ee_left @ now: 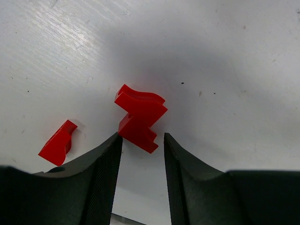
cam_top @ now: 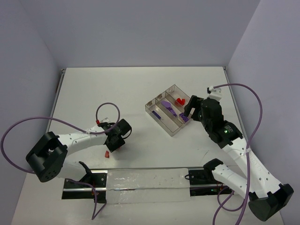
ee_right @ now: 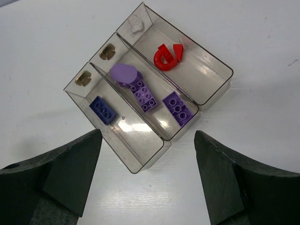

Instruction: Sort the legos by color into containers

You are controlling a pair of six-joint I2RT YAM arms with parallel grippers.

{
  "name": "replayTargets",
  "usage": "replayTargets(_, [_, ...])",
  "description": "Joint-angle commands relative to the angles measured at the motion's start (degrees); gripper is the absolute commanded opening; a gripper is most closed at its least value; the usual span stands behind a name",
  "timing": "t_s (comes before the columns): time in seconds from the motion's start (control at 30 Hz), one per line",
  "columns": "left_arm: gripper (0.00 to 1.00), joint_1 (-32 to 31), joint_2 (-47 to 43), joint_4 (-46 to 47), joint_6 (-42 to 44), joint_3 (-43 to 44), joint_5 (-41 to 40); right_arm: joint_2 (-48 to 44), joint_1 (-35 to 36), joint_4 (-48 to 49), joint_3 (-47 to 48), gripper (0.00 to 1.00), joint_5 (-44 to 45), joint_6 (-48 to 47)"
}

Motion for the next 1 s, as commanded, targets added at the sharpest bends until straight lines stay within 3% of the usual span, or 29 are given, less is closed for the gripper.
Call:
replayTargets(0.0, [0.45, 0.14, 1.13, 2.99, -0.85, -0.98, 0.46, -0.06, -0.07, 1.73, 1.09, 0.87, 0.35, 0.54])
replayTargets(0.1, [0.42, 0.14, 1.87, 3.51, -0.40, -0.70, 0.52, 0.06, -0.07, 1.79, 1.09, 0.87, 0.24, 0.57])
replayTargets(0.43, [0.18, -1.31, 3.29, 2.02, 1.85, 2.46, 1.05, 0.10, -0.07, 1.91, 0.97, 0.87, 0.15, 0.90])
replayTargets(0.73, [0.06, -6.11, 4.22, -1.50, -0.02, 7.76, -0.67, 0.32, -0.07, 2.23, 0.88, 0.87, -0.11, 1.13])
replayTargets(0.97, [0.05, -10.59, 12.26, -1.54, 3.15, 17.25, -2.94, -0.75, -0.07, 1.34, 1.42, 0.87, 1.57, 0.76])
